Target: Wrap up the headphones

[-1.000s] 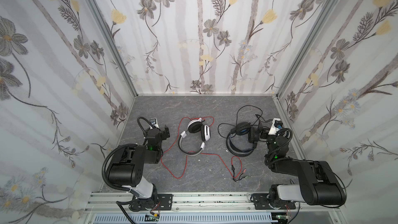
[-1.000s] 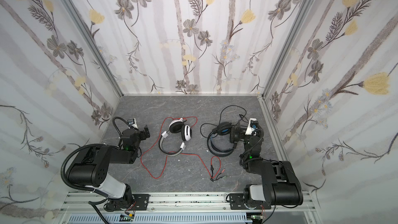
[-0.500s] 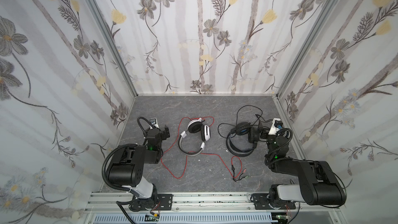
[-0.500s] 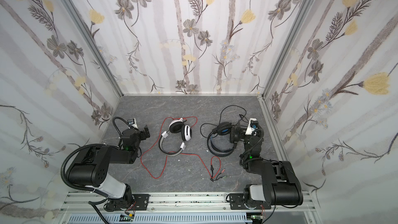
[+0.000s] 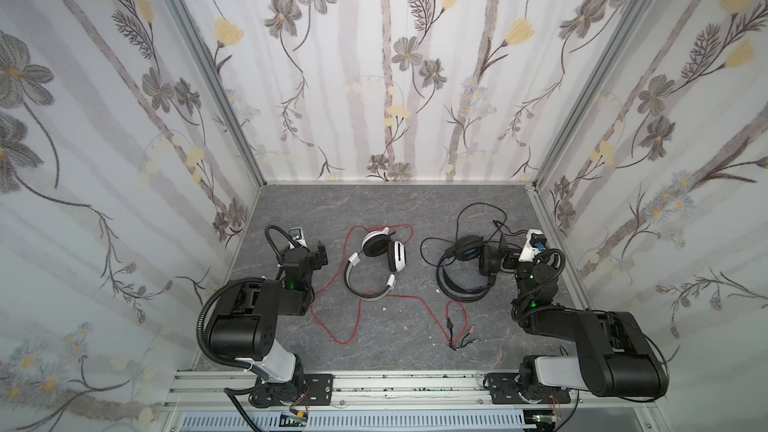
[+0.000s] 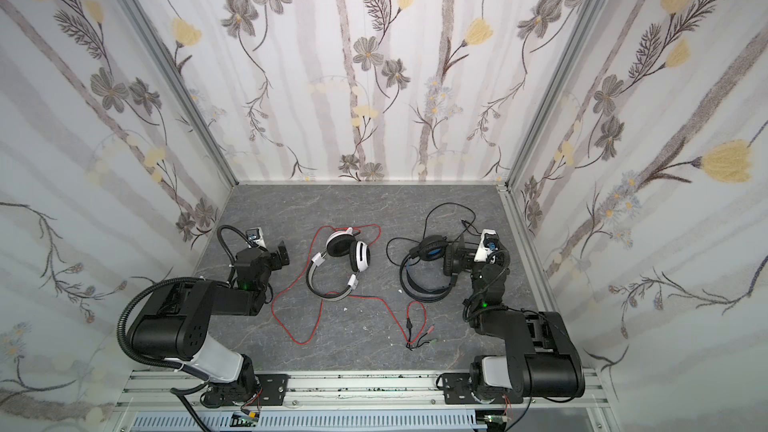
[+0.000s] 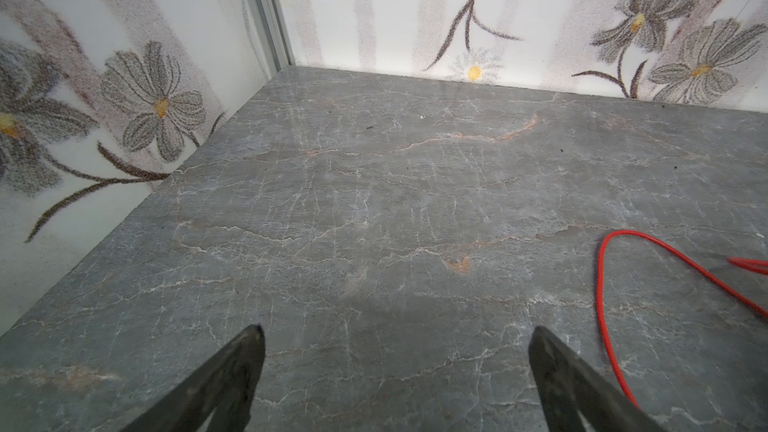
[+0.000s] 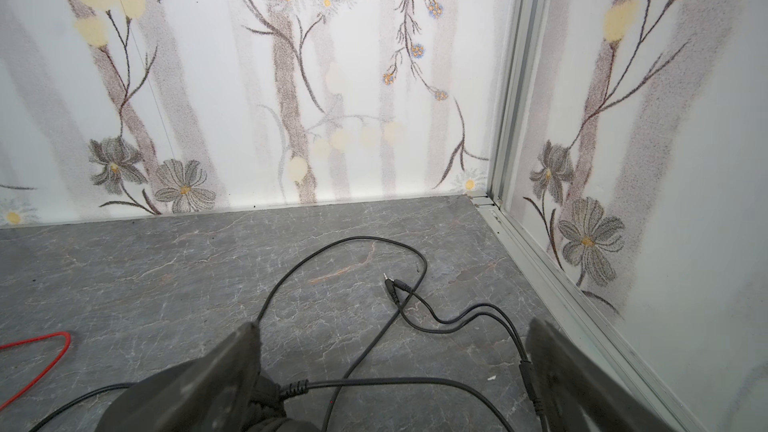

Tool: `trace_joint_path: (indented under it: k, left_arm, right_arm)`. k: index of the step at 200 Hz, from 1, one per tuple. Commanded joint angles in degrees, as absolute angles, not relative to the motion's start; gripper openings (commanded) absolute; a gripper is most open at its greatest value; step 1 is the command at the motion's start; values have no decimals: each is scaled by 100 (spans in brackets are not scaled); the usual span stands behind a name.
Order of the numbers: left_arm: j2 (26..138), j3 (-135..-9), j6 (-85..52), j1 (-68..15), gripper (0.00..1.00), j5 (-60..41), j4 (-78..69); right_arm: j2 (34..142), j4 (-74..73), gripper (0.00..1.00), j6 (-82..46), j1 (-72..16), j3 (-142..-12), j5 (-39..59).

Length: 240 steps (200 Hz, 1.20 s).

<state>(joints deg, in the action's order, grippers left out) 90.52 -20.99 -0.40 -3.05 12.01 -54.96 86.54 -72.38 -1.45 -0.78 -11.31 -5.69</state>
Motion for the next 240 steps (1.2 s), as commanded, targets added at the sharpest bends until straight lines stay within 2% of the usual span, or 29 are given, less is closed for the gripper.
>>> trace_joint_path:
  k: [1, 119, 135, 172, 192, 205, 240]
  left_arm:
    - [9025, -2119, -44, -299, 100, 1191, -5503]
    - [9013, -2125, -64, -278, 100, 1187, -5489]
    - [8716, -2162, -79, -299, 100, 1285, -5202]
    - [7009, -2906, -747, -324, 100, 1326, -2199]
    - [6240, -3360, -1804, -394, 100, 1558, -689]
    - [5876, -3658, -2482, -478, 100, 1674, 211]
    - [5827, -4924, -3661, -654, 100, 1367, 2734]
  right_arm:
    - [8622, -7525, 100, -189, -85, -1128, -466]
    - [8635, -7520, 100, -141, -125, -1147, -452]
    - [8472, -7059, 100, -50, -132, -1320, -259]
    - [7550, -5412, 100, 23, -294, -1823, -577]
    - [7064, -4520, 100, -188, -678, -2162, -1605]
    - [6920, -3533, 100, -750, -777, -2642, -1897]
    - [7552, -755, 100, -1450, -1155, -4577, -1260]
